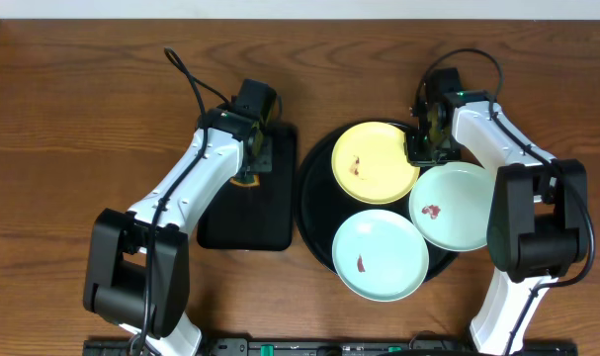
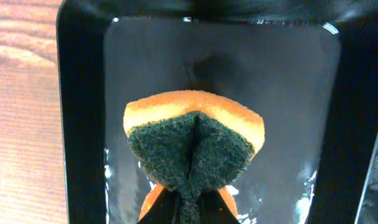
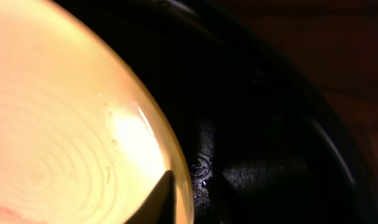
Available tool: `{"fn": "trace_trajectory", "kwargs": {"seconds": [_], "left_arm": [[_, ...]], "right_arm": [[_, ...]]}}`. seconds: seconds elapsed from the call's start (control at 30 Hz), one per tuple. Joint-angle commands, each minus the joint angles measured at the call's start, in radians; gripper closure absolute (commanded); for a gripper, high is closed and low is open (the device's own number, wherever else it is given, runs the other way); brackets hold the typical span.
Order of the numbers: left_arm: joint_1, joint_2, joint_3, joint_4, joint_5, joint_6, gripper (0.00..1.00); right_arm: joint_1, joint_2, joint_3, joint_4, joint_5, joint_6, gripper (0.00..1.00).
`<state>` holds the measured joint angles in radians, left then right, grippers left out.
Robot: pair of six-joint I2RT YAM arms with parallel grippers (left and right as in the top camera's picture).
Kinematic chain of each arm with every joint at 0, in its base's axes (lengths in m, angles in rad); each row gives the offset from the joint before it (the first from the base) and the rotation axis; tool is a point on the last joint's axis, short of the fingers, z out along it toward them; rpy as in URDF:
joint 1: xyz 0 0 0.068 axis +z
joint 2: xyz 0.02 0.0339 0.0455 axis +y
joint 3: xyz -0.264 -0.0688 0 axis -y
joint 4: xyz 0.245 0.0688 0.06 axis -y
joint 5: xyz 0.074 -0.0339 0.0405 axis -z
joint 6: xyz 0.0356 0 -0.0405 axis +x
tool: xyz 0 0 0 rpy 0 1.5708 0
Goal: Clean dirty plates on tray and stack at the side
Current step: 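Lift the sponge with the left gripper toward the yellow plate, then scrub the yellow plate with the sponge while right gripper holds rim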
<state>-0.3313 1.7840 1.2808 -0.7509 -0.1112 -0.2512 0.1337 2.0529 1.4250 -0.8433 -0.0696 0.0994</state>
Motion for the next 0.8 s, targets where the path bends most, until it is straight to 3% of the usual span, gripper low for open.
{"fn": "trace_trajectory", "kwargs": {"seconds": [0.0,0.07,0.37,0.63,0.77], "left_arm": [[0.002,-0.035,0.055,-0.023,0.021,0.058,0.93],[0.003,-0.03,0.108,-0.081,0.055,0.087,0.93],[0.003,-0.015,0.325,-0.285,0.077,0.086,0.93],[0.002,0.029,0.324,-0.285,0.074,0.086,0.93],[-0.003,0.052,0.324,-0.192,0.121,0.086,0.93]], "right_arm": [[0.018,0.0,-0.007,0.0,0.013,-0.011,0.62],[0.018,0.0,-0.007,0.0,0.013,-0.011,0.57],[0.018,0.001,-0.007,0.002,0.013,-0.011,0.54],[0.018,0.0,-0.007,0.002,0.013,-0.011,0.53],[0.018,0.001,-0.007,0.003,0.013,-0.011,0.53]]}}
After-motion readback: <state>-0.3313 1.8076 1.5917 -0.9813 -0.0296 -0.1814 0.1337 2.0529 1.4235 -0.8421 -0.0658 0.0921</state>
